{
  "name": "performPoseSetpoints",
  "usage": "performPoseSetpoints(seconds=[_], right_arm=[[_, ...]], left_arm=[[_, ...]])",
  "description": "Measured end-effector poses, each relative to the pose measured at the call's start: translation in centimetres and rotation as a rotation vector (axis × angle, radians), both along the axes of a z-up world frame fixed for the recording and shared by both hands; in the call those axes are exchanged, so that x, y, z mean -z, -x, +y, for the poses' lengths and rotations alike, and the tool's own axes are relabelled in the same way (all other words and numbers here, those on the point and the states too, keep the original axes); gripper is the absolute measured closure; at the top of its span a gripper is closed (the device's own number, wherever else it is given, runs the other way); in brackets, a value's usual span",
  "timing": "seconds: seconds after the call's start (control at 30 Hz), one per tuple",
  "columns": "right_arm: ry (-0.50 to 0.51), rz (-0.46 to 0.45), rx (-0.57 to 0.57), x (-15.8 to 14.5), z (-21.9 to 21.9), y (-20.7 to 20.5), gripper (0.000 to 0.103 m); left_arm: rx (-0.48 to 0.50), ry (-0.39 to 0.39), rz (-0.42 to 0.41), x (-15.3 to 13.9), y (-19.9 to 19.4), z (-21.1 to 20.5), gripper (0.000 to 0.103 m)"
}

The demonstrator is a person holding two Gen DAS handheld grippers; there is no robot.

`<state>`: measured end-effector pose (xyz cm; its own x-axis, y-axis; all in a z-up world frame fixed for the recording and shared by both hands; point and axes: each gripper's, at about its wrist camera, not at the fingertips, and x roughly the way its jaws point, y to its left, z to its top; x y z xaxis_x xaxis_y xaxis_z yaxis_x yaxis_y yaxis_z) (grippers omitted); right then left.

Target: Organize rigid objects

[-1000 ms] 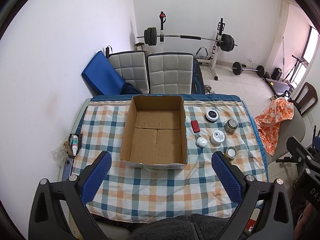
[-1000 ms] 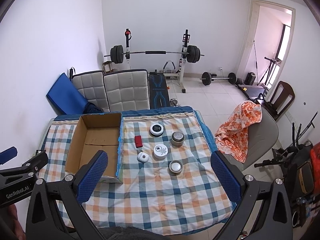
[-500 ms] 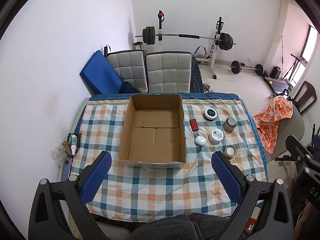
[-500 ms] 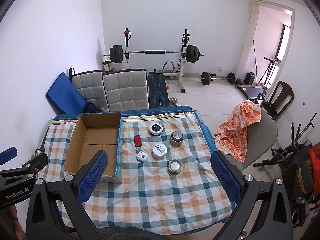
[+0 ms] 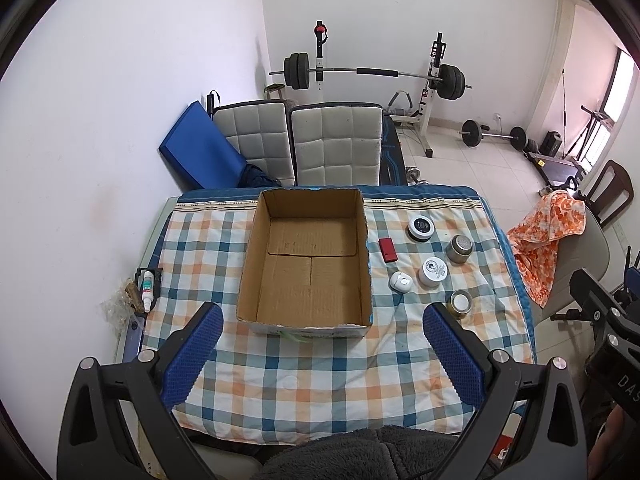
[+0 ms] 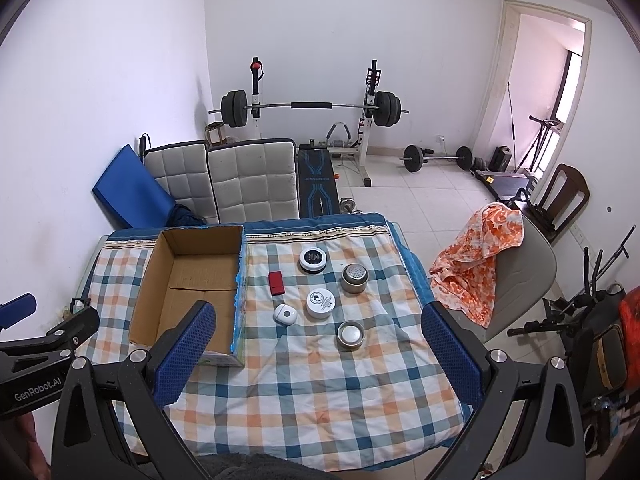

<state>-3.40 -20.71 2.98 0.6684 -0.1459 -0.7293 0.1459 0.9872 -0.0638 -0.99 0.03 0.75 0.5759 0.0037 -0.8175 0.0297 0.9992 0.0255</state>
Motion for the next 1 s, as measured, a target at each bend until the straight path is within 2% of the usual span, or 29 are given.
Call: performPoseSetpoints(seconds=[0.33, 0.53, 0.63, 0.77, 0.9, 1.0], right_arm=[[-0.012, 0.009, 0.006, 0.3, -0.5, -0.2, 0.000], [-0.045, 0.045, 0.036, 2.7, -1.4, -2.5, 0.000], [-0.036, 0.079, 0.065, 4.8, -2.0, -4.7, 0.000], [-0.064, 0.156, 0.094, 8.6, -3.2, -8.2, 0.000], [-0.058, 0.230, 0.111, 14.2, -4.3, -11.9, 0.000], [-0.037, 0.297, 0.126, 18.8, -5.0, -14.7, 0.000]], left_arm=[[0.001, 0.006, 0.026, 1.3, -1.5, 0.2, 0.000], [0.020, -0.006, 0.045, 3.8, -5.0, 1.7, 0.000], [-0.001, -0.014, 0.074, 6.2, -7.5, 3.5, 0.000], [-0.052, 0.029, 0.157, 10.7, -11.4, 7.3, 0.000], [-0.083, 0.003, 0.229, 15.7, -14.6, 10.2, 0.000], [-0.093, -0.005, 0.327, 20.1, -16.7, 11.8, 0.000]])
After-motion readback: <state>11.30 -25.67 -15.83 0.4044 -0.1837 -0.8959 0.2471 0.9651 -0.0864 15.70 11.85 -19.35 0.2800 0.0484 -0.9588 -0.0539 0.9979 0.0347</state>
